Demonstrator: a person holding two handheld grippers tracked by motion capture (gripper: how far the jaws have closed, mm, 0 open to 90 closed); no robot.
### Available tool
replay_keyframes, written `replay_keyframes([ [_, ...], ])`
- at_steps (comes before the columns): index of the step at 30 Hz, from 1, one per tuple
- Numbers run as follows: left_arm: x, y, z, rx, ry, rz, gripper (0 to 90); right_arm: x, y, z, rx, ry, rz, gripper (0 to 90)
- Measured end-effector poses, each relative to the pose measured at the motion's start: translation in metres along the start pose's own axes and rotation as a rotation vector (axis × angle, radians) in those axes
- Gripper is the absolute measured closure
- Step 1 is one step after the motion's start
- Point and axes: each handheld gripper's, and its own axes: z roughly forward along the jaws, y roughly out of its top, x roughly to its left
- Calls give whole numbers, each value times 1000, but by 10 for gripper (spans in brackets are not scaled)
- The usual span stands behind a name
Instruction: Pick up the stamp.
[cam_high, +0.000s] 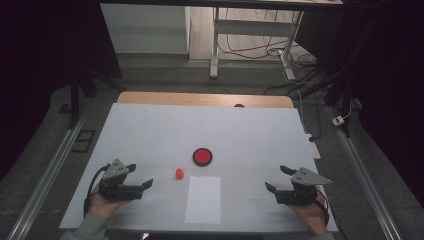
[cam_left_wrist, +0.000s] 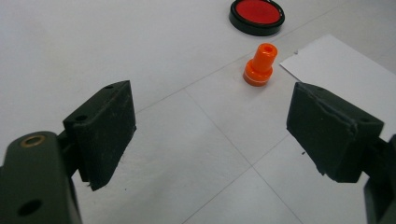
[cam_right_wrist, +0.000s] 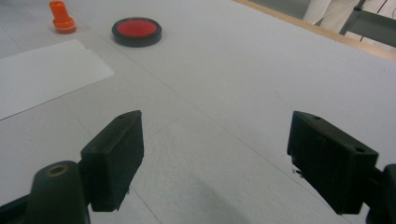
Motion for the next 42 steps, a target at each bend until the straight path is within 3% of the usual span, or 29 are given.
replay_keyframes([
  [8, 1, -1, 0, 5, -12, 2, 162, 1, -1, 4, 23, 9, 3, 211],
  [25, 1, 0, -4, -5, -6, -15, 171, 1, 1, 3, 3, 12, 22, 255],
  [30, -2, 3, -5, 0, -7, 10, 182, 2, 1, 6, 9, 18, 14, 261],
  [35, -4, 4, -4, -1, -16, 10, 186, 4, 2, 7, 14, 19, 17, 266],
  [42, -7, 17, 4, -1, -35, 39, 198, 6, 3, 9, 14, 14, 11, 281],
])
